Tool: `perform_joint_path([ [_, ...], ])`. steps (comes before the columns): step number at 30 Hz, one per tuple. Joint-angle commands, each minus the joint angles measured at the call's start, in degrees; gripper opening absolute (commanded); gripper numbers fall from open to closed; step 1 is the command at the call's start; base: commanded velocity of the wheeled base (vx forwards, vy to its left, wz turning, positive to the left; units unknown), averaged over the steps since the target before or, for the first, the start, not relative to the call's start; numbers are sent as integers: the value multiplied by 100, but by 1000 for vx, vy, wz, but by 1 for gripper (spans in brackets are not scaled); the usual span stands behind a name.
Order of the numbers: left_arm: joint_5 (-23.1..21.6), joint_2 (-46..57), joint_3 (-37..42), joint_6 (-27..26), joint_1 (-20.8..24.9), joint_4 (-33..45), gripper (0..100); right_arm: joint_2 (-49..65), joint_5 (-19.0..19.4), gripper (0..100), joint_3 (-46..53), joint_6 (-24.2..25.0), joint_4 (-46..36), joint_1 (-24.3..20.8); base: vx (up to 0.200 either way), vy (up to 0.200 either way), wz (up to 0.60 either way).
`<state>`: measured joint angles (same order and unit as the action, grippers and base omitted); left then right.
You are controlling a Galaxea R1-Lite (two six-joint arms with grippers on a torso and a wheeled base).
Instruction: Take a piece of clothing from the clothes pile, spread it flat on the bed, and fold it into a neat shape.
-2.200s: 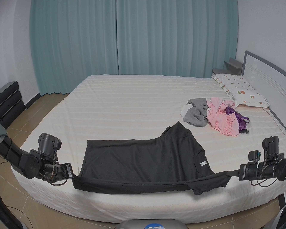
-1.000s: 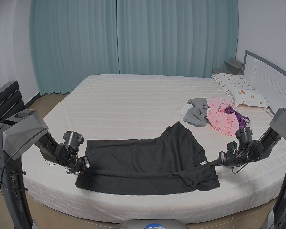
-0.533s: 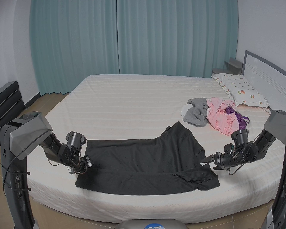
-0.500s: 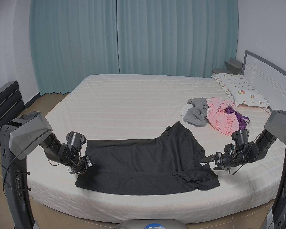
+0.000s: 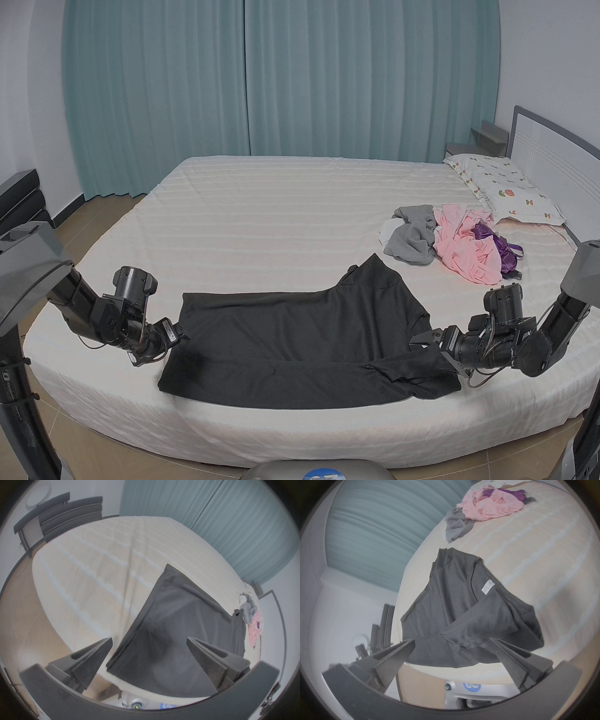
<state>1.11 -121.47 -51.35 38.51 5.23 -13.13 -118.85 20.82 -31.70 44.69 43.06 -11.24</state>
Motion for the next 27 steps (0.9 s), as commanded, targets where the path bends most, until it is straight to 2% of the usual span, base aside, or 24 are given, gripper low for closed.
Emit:
perform_joint_path([
  [1,-542,1037,1127,631,13,-252,100,-297,-799,100,506,883,845,-766,0,0,0],
  [5,-788,1029,1566,1150,75,-832,100,-420,-1063,100,550,1015,889,-845,0,0,0],
  [7,-920,897,1725,1335,145,-1236,100,-420,-1063,100,603,1094,889,-871,0,0,0],
  [11,-893,466,1830,1633,321,-1684,100,-508,-1071,100,638,1191,924,-871,0,0,0],
  [18,-946,334,1839,1712,330,-1746,100,-631,-1089,100,471,1209,924,-792,0,0,0],
  [22,-955,325,1830,1730,330,-1746,100,-798,-1300,100,410,1217,977,-757,0,0,0],
  [27,-955,273,1830,1730,330,-1754,100,-824,-1335,100,366,1226,1038,-687,0,0,0],
])
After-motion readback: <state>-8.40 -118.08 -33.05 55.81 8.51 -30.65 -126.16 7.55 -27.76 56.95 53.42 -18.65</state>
